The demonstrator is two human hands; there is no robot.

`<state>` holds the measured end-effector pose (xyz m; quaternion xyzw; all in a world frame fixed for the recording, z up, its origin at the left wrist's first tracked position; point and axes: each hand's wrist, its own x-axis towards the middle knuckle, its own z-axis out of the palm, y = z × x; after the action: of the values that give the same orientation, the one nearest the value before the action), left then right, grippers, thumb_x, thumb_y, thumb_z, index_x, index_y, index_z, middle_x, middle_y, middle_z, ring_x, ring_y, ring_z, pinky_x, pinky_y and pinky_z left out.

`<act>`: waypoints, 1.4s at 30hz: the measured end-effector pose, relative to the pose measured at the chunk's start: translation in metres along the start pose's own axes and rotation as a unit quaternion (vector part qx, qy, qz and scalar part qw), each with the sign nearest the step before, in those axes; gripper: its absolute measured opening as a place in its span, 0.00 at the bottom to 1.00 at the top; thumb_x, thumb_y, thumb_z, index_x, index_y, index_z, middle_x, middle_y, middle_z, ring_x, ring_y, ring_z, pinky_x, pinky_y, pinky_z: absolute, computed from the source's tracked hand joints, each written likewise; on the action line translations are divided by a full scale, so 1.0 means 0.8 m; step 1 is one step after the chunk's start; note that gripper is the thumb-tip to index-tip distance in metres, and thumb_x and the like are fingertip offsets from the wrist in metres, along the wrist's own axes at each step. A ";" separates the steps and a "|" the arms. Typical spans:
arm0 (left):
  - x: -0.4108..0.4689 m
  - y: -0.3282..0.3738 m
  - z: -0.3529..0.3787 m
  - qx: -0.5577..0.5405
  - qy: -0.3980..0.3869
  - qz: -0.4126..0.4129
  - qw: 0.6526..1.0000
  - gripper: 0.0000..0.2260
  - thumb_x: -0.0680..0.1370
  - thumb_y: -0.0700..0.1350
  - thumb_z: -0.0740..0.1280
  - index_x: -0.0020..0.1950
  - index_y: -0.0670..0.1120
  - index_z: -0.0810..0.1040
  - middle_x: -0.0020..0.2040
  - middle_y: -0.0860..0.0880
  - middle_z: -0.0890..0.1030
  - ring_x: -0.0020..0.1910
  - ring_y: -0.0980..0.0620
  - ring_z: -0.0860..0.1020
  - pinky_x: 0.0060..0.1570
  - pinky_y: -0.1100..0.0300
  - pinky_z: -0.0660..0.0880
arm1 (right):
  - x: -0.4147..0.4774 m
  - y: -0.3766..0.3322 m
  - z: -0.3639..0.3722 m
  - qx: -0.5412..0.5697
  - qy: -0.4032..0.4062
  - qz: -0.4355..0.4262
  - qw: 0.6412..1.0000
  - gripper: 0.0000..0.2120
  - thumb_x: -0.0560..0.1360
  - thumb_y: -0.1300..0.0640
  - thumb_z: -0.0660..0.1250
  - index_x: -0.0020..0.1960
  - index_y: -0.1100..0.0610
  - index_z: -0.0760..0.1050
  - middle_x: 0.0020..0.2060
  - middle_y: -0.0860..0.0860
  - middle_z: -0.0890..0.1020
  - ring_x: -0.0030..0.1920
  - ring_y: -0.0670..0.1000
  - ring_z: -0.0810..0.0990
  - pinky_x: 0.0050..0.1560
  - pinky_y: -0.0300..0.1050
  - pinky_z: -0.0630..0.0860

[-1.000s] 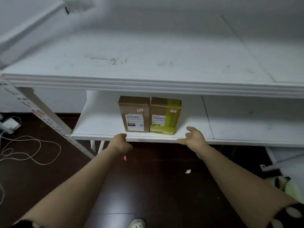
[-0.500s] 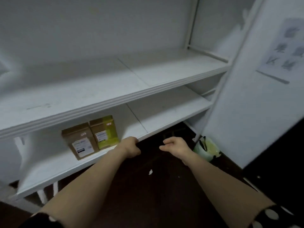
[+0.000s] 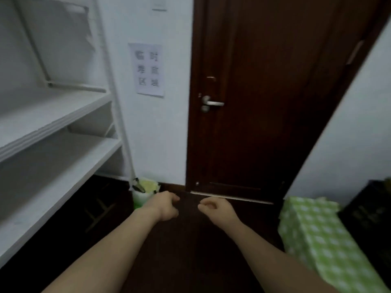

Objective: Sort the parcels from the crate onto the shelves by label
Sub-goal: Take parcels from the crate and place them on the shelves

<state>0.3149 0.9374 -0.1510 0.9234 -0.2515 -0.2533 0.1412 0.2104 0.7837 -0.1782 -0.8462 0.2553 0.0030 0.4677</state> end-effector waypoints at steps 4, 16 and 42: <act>0.042 0.176 0.052 0.012 -0.013 0.087 0.996 0.36 0.73 0.45 0.70 0.77 0.50 0.57 0.68 0.47 0.74 0.61 0.51 0.76 0.61 0.60 0.71 | -0.040 0.105 -0.132 -0.017 0.093 0.020 0.995 0.36 0.75 0.52 0.68 0.77 0.43 0.52 0.64 0.49 0.71 0.57 0.48 0.77 0.58 0.41 0.74; 0.035 0.662 0.258 0.054 -0.107 0.347 0.930 0.44 0.77 0.46 0.68 0.77 0.50 0.35 0.68 0.42 0.73 0.61 0.46 0.76 0.52 0.55 0.75 | -0.232 0.375 -0.504 -0.025 0.443 0.156 0.883 0.25 0.78 0.53 0.64 0.72 0.51 0.63 0.55 0.47 0.75 0.45 0.45 0.76 0.47 0.43 0.74; 0.145 1.057 0.380 0.092 -0.095 0.537 0.833 0.40 0.74 0.49 0.70 0.78 0.50 0.50 0.77 0.41 0.46 0.76 0.40 0.46 0.71 0.46 0.59 | -0.244 0.541 -0.697 0.030 0.662 0.389 0.640 0.34 0.72 0.54 0.71 0.73 0.49 0.60 0.73 0.51 0.56 0.74 0.53 0.57 0.70 0.54 0.65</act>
<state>-0.0948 0.1297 -0.1213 0.6234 -0.7419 -0.1999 0.1452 -0.2782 0.2381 -0.1590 -0.4296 0.8026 -0.3839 0.1547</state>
